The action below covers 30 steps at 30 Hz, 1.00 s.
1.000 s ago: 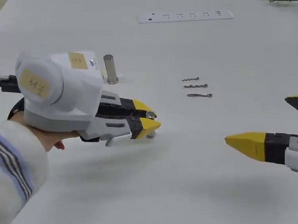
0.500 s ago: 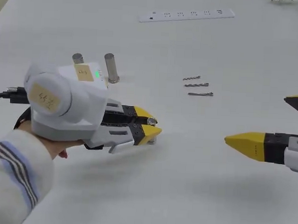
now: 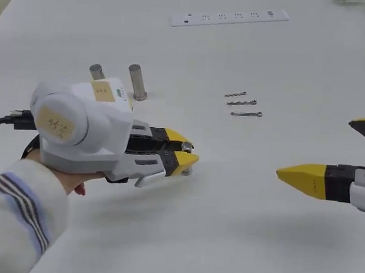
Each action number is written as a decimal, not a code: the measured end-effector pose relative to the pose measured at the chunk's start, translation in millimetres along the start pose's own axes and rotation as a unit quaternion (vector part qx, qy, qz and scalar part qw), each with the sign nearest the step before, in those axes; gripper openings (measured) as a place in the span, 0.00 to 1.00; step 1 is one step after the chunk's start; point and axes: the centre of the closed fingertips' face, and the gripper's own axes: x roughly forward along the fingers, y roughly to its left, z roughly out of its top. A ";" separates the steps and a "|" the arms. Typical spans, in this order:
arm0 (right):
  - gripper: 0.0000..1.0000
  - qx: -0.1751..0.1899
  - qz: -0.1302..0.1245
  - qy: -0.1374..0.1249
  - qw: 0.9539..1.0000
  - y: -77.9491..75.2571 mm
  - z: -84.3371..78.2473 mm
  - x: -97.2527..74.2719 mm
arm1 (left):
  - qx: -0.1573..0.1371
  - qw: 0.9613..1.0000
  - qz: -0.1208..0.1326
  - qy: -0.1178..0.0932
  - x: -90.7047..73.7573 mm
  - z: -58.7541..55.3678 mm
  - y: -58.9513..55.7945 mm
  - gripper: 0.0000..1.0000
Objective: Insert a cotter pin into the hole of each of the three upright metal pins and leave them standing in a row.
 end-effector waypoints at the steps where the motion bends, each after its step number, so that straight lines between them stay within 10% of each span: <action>1: 0.89 0.000 0.000 0.000 1.000 0.0 0.1 0.0 | 0.000 1.000 0.000 0.001 0.0 -0.1 0.1 0.07; 30: 0.88 -0.002 -0.009 0.007 1.000 -13.1 2.6 -4.1 | -0.104 0.994 0.013 -0.038 -30.7 6.6 -15.1 0.99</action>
